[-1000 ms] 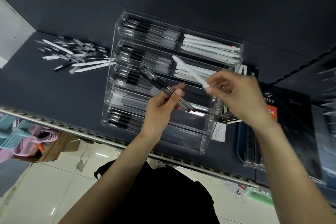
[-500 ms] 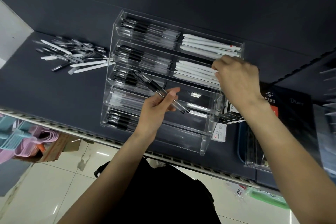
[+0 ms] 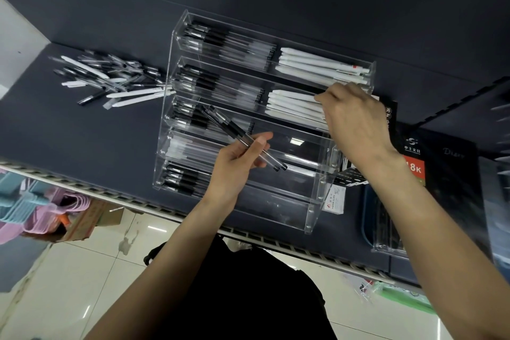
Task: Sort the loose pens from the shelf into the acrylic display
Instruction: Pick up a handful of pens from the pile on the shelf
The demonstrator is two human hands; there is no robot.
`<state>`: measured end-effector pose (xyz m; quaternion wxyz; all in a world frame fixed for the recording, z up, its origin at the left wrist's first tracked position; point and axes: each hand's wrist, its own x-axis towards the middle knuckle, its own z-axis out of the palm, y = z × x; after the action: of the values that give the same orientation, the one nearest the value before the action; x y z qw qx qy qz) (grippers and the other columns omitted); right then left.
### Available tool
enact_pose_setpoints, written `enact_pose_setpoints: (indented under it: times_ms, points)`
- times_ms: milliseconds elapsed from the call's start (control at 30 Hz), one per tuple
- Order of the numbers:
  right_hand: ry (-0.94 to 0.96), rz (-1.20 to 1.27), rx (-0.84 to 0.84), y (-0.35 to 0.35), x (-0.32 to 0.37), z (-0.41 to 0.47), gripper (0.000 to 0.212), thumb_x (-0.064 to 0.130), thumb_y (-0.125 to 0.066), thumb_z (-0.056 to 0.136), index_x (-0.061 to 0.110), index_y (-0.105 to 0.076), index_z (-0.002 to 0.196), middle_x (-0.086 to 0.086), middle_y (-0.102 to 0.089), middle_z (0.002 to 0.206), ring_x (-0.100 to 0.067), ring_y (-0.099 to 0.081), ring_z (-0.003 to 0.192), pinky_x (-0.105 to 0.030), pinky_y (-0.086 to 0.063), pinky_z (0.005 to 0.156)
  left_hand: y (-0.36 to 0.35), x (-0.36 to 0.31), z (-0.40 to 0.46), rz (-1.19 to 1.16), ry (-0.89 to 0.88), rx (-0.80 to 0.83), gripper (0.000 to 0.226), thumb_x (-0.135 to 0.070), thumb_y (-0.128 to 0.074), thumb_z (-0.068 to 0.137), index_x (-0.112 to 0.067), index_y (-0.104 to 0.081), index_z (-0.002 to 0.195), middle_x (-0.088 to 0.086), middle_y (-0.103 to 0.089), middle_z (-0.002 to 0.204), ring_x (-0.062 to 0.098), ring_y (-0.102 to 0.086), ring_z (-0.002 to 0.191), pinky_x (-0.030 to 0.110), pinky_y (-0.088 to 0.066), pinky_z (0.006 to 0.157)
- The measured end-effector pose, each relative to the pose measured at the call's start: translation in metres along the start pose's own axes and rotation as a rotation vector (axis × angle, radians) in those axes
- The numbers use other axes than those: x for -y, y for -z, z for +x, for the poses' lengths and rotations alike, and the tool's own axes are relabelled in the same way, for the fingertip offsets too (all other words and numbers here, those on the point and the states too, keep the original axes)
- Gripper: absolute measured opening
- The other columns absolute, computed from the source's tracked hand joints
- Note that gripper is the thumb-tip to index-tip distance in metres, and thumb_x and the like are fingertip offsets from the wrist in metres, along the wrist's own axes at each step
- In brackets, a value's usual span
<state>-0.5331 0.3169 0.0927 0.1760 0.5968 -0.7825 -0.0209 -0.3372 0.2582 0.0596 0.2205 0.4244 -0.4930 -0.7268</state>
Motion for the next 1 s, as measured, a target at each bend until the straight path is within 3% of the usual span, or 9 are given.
enact_pose_setpoints:
  times_ms: [67,200,267,400,567,733,800,900,1000]
  points:
    - [0.013,-0.042,0.017,0.003,0.001,0.001,0.031,-0.011,-0.070,0.059,0.010,-0.070,0.081,-0.004,-0.063,0.074,-0.024,-0.061,0.069,-0.023,-0.035,0.046,0.000,0.000,0.000,-0.002,0.000,0.003,0.019,-0.024,-0.056,0.093,-0.021,-0.071,0.104,0.001,-0.066,0.096,0.008,-0.059,0.078,0.023,-0.050,0.081]
    - [0.027,-0.019,0.035,0.005,-0.001,0.000,0.039,-0.019,-0.062,0.056,0.005,-0.068,0.085,-0.009,-0.064,0.078,-0.029,-0.061,0.074,-0.030,-0.045,0.051,0.000,-0.001,-0.001,0.005,-0.012,0.020,0.020,-0.024,-0.055,0.093,-0.020,-0.070,0.106,0.001,-0.064,0.095,0.007,-0.058,0.076,0.021,-0.051,0.080]
    - [0.018,-0.013,0.051,0.005,-0.004,-0.002,0.040,-0.022,-0.061,0.055,0.004,-0.068,0.085,-0.010,-0.064,0.078,-0.030,-0.061,0.071,-0.027,-0.040,0.048,0.001,-0.001,-0.001,0.006,-0.014,0.018,0.020,-0.024,-0.055,0.094,-0.021,-0.069,0.106,-0.001,-0.064,0.092,0.007,-0.058,0.076,0.022,-0.052,0.083]
    - [0.019,-0.066,0.097,0.006,-0.003,-0.003,0.031,-0.015,-0.067,0.057,0.007,-0.070,0.079,-0.007,-0.062,0.078,-0.025,-0.060,0.066,-0.023,-0.030,0.046,0.001,0.000,-0.001,-0.004,-0.008,0.018,0.019,-0.023,-0.055,0.094,-0.022,-0.070,0.105,0.000,-0.064,0.093,0.008,-0.058,0.078,0.022,-0.052,0.083]
    - [0.001,-0.034,-0.014,0.006,0.000,-0.004,0.017,-0.005,-0.073,0.066,0.008,-0.065,0.073,-0.006,-0.062,0.068,-0.024,-0.061,0.062,-0.026,-0.043,0.046,-0.001,0.000,-0.001,-0.021,0.009,0.029,0.019,-0.022,-0.055,0.094,-0.020,-0.070,0.105,0.003,-0.065,0.098,0.010,-0.059,0.084,0.023,-0.052,0.083]
    - [-0.141,0.472,-0.139,0.042,0.024,-0.024,0.014,0.010,-0.059,0.090,0.012,-0.069,0.098,-0.002,-0.069,0.088,-0.020,-0.065,0.079,-0.028,-0.050,0.065,0.000,-0.002,-0.002,-0.101,0.005,0.077,0.021,-0.020,-0.052,0.094,-0.015,-0.069,0.107,0.005,-0.062,0.094,0.005,-0.059,0.082,0.017,-0.050,0.076]
    - [-0.171,0.724,-0.031,0.054,0.040,-0.033,0.013,0.019,-0.062,0.090,0.017,-0.068,0.101,0.004,-0.068,0.091,-0.012,-0.064,0.080,-0.029,-0.053,0.071,0.001,-0.002,-0.004,-0.153,0.007,0.108,0.022,-0.022,-0.052,0.094,-0.013,-0.069,0.105,0.007,-0.061,0.093,0.006,-0.058,0.076,0.019,-0.049,0.075]
    - [-0.226,0.839,0.173,0.049,0.059,-0.044,0.018,0.036,-0.067,0.084,0.025,-0.063,0.098,0.012,-0.066,0.089,-0.004,-0.062,0.078,-0.026,-0.053,0.069,0.002,-0.002,-0.008,-0.184,0.004,0.120,0.030,-0.029,-0.053,0.090,-0.007,-0.068,0.105,0.009,-0.066,0.094,0.016,-0.060,0.083,0.024,-0.051,0.081]
    - [-0.268,0.962,0.215,0.038,0.073,-0.055,0.016,0.029,-0.073,0.080,0.024,-0.064,0.092,0.014,-0.067,0.083,-0.002,-0.063,0.075,-0.026,-0.054,0.067,0.005,0.004,-0.015,-0.179,-0.014,0.082,0.031,-0.032,-0.057,0.084,-0.009,-0.069,0.100,0.010,-0.067,0.094,0.023,-0.058,0.086,0.026,-0.052,0.082]
